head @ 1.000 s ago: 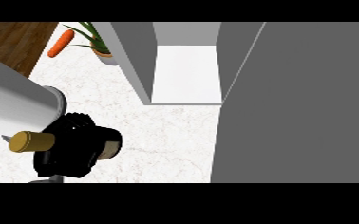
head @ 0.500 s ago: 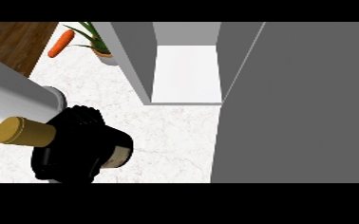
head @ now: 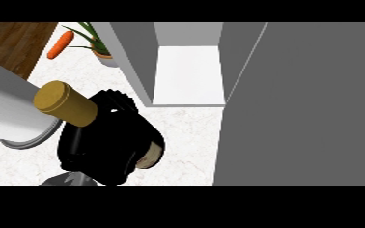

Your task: Pick up the wine, place it into the cabinet and close the cabinet

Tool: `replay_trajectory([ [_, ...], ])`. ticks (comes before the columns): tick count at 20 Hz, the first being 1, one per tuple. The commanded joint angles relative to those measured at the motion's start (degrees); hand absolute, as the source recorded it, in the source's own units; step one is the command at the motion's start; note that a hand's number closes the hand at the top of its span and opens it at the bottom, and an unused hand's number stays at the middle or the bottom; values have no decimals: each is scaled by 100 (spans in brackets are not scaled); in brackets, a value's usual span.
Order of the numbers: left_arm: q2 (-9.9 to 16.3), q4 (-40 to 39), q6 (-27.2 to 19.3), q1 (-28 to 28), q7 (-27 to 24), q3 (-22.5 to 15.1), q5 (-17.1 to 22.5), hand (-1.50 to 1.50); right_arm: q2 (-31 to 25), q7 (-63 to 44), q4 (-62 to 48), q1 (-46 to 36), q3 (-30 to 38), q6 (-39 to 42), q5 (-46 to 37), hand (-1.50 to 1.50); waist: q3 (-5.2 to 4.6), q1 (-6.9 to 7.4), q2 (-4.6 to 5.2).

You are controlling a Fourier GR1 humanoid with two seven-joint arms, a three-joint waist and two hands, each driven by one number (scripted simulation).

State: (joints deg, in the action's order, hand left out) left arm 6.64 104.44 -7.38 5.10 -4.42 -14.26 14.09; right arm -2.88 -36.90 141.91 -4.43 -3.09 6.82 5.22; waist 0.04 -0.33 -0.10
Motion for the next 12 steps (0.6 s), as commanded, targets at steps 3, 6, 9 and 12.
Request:
replay_trajectory([
  [3,-640,238,-781,584,767,-610,-506,150,183,-45,468,270,-269,1,189,-150,-1,-2,-1],
  [6,-653,324,-1118,709,904,-948,-689,150,218,69,412,323,-352,-4,22,-150,-2,13,0],
  [9,-659,-273,-1768,1462,880,-1157,-437,150,118,-171,443,17,-134,-88,230,-150,-3,-17,7],
  [12,-662,-514,-2188,1908,970,-1183,-696,150,-1,-271,758,345,-12,109,547,-150,-1,-48,1],
])
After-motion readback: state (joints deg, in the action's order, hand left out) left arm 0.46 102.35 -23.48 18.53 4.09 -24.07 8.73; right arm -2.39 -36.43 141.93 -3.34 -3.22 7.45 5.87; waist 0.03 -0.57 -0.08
